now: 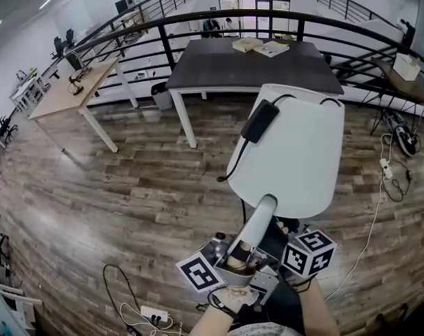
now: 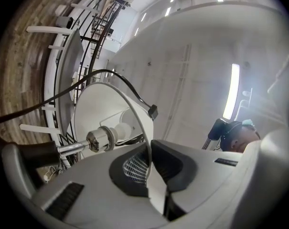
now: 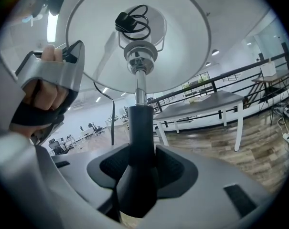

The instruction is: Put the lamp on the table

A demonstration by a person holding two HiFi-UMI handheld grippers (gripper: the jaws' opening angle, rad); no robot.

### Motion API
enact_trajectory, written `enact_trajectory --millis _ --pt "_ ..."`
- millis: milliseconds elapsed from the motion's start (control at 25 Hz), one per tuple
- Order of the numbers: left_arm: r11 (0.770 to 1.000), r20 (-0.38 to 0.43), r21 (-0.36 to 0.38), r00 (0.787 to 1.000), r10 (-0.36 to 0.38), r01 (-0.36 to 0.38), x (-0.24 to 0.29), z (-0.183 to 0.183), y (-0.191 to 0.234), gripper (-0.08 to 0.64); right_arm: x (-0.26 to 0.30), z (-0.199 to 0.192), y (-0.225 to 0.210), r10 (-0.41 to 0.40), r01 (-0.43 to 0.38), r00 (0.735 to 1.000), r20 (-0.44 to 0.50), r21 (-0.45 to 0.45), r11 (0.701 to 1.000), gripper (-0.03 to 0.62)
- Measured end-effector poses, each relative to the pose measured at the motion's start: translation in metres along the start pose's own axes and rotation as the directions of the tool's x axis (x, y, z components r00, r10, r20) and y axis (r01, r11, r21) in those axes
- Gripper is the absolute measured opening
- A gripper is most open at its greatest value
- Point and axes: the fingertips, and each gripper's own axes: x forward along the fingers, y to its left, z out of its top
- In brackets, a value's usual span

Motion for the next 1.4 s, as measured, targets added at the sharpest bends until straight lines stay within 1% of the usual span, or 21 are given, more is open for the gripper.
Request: enact_trajectory --millis 200,440,1120,1400 --pt "1.0 0.003 0.0 1.0 0.016 -0.016 0.013 0.009 0.022 0.02 0.018 0.008 -0.016 0.007 -0.007 1.0 -0.014 0.008 1.0 0.193" --pt "1.0 0.024 0.019 1.0 0.02 -0.02 0.04 0.034 0.062 0.02 0.059 0.027 -0.047 0.035 -0.035 0.999 -0.022 -0.001 0.999 0.193" --pt "0.997 0.035 0.07 0.999 0.011 -0.014 0.179 0.101 0.197 0.019 0.18 0.134 -0.178 0.093 -0.094 0.995 -0.022 -0.017 0.995 0.193" --pt "0.998 0.042 0.068 0.999 0.011 -0.014 0.217 0.122 0.243 0.018 0.216 0.162 -0.222 0.092 -0.093 0.996 -0.019 -0.014 0.996 0.192"
